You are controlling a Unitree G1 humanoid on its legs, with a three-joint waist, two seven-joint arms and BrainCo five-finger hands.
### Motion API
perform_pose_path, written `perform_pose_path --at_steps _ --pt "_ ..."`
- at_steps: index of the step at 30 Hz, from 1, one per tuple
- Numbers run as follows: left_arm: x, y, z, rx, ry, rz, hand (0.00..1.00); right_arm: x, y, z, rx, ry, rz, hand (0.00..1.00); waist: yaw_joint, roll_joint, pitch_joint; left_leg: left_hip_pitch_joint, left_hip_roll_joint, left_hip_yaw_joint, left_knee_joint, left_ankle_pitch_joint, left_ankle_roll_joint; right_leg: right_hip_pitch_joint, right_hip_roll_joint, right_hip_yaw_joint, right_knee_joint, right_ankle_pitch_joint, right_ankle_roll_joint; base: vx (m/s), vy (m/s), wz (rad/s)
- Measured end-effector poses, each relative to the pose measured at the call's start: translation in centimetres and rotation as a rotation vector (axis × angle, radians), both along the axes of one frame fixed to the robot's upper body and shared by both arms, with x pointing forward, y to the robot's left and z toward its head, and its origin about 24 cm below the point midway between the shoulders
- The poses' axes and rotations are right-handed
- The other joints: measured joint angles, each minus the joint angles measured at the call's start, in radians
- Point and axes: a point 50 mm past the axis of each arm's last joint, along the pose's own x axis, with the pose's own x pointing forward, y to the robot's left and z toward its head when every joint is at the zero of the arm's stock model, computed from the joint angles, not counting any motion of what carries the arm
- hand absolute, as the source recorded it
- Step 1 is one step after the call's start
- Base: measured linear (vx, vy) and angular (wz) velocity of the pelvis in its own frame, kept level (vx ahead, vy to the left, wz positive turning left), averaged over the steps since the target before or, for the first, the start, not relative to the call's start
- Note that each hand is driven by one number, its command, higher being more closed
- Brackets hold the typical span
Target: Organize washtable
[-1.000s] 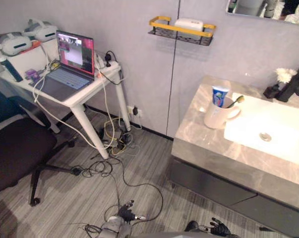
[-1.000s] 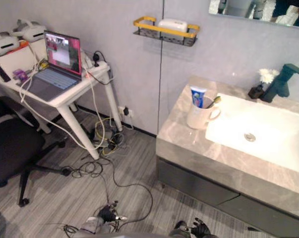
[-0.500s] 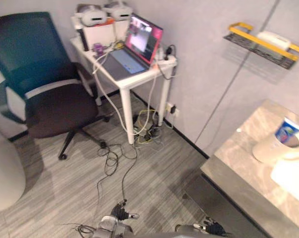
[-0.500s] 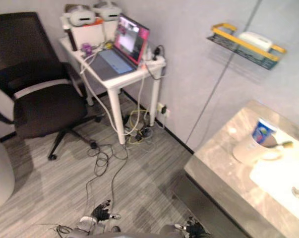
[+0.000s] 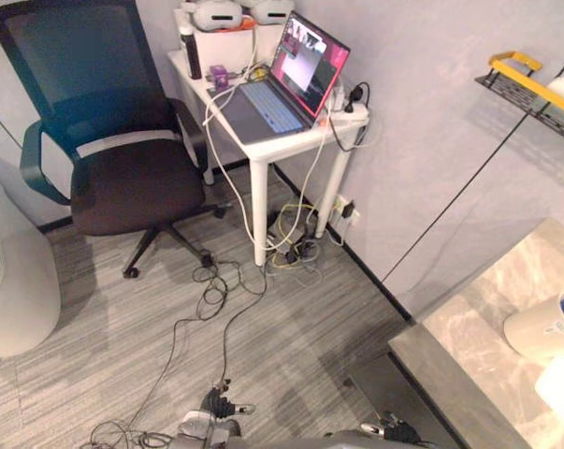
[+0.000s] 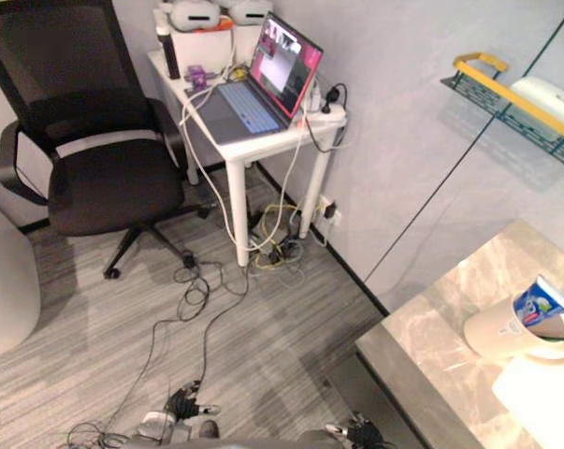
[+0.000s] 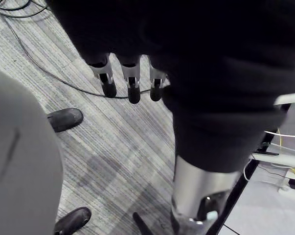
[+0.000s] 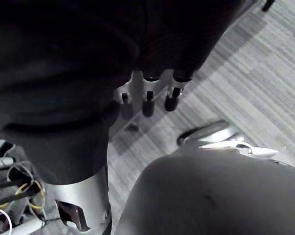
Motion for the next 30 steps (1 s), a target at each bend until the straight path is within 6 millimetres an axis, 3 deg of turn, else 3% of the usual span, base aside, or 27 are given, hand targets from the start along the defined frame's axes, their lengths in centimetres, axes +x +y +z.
perform_pose_path --at_steps 7,13,23,30 --pt "0.0 0.0 0.0 0.005 -0.003 -0.014 0.00 -0.1 0.0 0.0 0.000 0.003 -0.001 0.00 -0.004 0.002 0.002 -0.002 0.006 -0.024 -0.010 0.047 -0.008 0.027 -0.003 -0.025 -0.039 -0.002 0.002 -0.12 -0.043 0.09" --pt "-0.1 -0.3 0.0 0.003 -0.002 -0.031 0.00 -0.5 -0.2 0.0 -0.006 -0.003 -0.004 0.00 -0.023 0.021 0.008 -0.031 0.001 -0.076 -0.011 0.061 -0.011 0.033 -0.004 -0.062 -0.048 -0.020 0.021 -0.20 0.005 0.28" --pt "0.0 -0.1 0.0 0.009 -0.007 -0.033 0.00 -0.7 0.6 -0.1 0.011 0.001 -0.008 0.00 -0.026 0.004 0.002 -0.067 -0.050 -0.122 -0.011 0.061 -0.011 0.067 -0.041 -0.062 -0.098 -0.026 0.042 -0.02 0.027 0.24" --pt "-0.1 0.0 0.0 0.011 -0.005 -0.032 0.00 -0.8 0.9 -0.2 0.018 0.003 -0.007 0.00 -0.028 0.000 0.001 -0.052 -0.071 -0.139 -0.011 0.082 0.009 0.107 -0.057 -0.097 -0.106 -0.023 0.047 0.06 -0.039 0.18"
